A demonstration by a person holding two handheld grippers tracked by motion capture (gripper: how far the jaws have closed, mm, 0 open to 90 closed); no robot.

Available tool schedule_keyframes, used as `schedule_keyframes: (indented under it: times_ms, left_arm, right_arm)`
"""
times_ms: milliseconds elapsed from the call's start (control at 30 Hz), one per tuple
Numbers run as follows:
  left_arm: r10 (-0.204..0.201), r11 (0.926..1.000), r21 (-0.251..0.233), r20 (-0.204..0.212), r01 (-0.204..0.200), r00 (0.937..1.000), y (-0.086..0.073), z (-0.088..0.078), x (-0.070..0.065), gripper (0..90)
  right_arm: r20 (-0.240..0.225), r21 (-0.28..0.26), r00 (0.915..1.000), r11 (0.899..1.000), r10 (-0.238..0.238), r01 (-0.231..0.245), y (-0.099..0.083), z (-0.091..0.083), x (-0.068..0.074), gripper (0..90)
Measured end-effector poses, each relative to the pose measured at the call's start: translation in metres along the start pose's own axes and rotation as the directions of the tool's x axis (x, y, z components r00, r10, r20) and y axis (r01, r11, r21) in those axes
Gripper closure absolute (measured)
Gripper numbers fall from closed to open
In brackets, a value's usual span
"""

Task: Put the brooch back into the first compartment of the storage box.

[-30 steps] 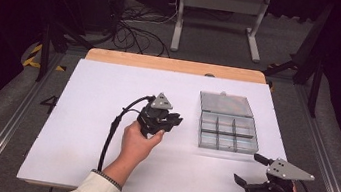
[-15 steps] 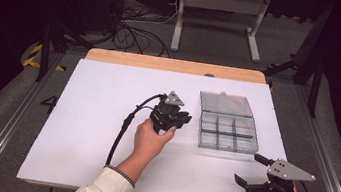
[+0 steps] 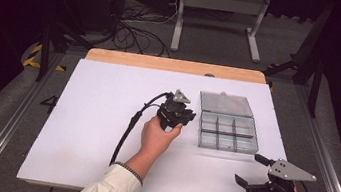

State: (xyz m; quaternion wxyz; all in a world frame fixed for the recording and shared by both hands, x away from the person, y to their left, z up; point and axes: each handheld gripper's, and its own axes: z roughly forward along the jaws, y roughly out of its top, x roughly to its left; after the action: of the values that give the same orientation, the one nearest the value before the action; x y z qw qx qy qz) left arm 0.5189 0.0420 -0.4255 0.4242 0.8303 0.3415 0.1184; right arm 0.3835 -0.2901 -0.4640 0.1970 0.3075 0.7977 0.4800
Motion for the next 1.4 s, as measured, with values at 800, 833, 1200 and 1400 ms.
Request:
schedule_keyframes:
  times_ms: [800,833,1200,1400]
  left_arm:
    - [0.067,0.9974,0.025,0.022,-0.068,0.9975,0.009,0.047,-0.015,78.0]
    - [0.072,0.9969,0.030,0.017,-0.072,0.9973,0.011,0.049,-0.016,78.1]
    - [0.078,0.9949,0.063,0.017,-0.079,0.9968,0.015,0.068,-0.024,78.0]
    - [0.083,0.9944,0.064,0.018,-0.084,0.9964,0.017,0.067,-0.026,78.0]
  right_arm:
    - [-0.002,-0.006,1.0000,1.000,0.002,-0.002,0.000,-0.002,0.001,3.0]
    - [-0.002,-0.005,1.0000,1.000,0.002,-0.002,-0.001,-0.002,0.001,3.0]
    - [-0.010,-0.011,0.9999,1.000,0.008,-0.008,-0.002,-0.003,0.000,2.9]
    - [-0.010,-0.010,0.9999,1.000,0.007,-0.007,-0.001,-0.003,0.000,3.0]
